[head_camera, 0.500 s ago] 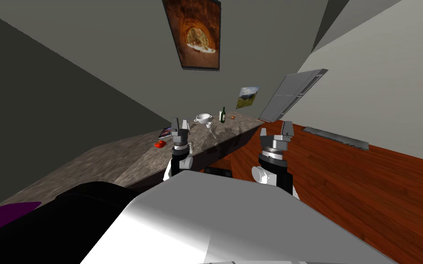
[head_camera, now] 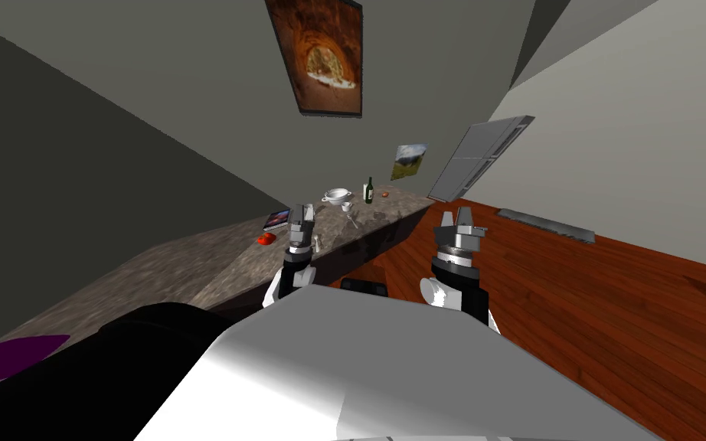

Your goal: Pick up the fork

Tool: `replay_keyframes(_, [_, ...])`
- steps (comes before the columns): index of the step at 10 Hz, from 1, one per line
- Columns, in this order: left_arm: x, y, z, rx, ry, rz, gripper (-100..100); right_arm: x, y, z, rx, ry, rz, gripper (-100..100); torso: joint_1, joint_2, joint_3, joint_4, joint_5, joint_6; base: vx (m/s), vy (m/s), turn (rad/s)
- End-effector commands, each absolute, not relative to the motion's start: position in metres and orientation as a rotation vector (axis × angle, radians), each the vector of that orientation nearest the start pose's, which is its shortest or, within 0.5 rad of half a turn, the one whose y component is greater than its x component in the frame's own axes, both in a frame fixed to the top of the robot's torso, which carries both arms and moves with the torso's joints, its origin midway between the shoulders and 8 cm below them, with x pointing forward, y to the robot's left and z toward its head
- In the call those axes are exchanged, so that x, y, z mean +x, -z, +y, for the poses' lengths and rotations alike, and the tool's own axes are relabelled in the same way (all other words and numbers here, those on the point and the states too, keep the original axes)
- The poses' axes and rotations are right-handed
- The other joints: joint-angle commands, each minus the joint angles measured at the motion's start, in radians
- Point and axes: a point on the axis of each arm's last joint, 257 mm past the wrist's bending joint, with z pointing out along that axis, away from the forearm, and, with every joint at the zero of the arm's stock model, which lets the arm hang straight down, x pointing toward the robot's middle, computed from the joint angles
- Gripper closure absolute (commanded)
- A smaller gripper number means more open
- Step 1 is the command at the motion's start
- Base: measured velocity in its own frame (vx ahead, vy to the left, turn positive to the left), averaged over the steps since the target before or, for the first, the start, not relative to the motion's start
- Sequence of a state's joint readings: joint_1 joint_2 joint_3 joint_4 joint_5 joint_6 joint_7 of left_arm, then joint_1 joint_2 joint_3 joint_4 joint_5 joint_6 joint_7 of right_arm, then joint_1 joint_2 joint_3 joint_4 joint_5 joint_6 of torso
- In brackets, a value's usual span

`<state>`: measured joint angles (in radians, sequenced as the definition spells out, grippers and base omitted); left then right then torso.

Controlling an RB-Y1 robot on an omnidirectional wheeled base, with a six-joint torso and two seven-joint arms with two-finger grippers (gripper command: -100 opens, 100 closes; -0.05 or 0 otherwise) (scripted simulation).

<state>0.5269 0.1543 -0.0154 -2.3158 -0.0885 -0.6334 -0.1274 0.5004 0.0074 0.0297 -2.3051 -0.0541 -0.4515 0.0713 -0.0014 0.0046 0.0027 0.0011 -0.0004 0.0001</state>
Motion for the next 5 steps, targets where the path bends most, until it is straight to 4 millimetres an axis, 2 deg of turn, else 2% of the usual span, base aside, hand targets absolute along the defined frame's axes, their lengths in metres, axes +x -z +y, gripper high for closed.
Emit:
replay_keyframes(1, [0.318,-0.033,0.244,-0.326,1.153,0.765,-100,0.348,-0.026,-0.277,0.693,-1.296,0.609,0,0.000,0.000,0.000,0.000,0.000,0.000,-0.055,-0.006,-0.052])
replay_keyframes(5, [0.321,0.009,0.270,-0.333,1.057,0.922,-100,0.348,-0.026,-0.277,0.693,-1.296,0.609,0,0.003,0.000,0.000,0.000,0.001,0.000,-0.061,0.008,-0.073])
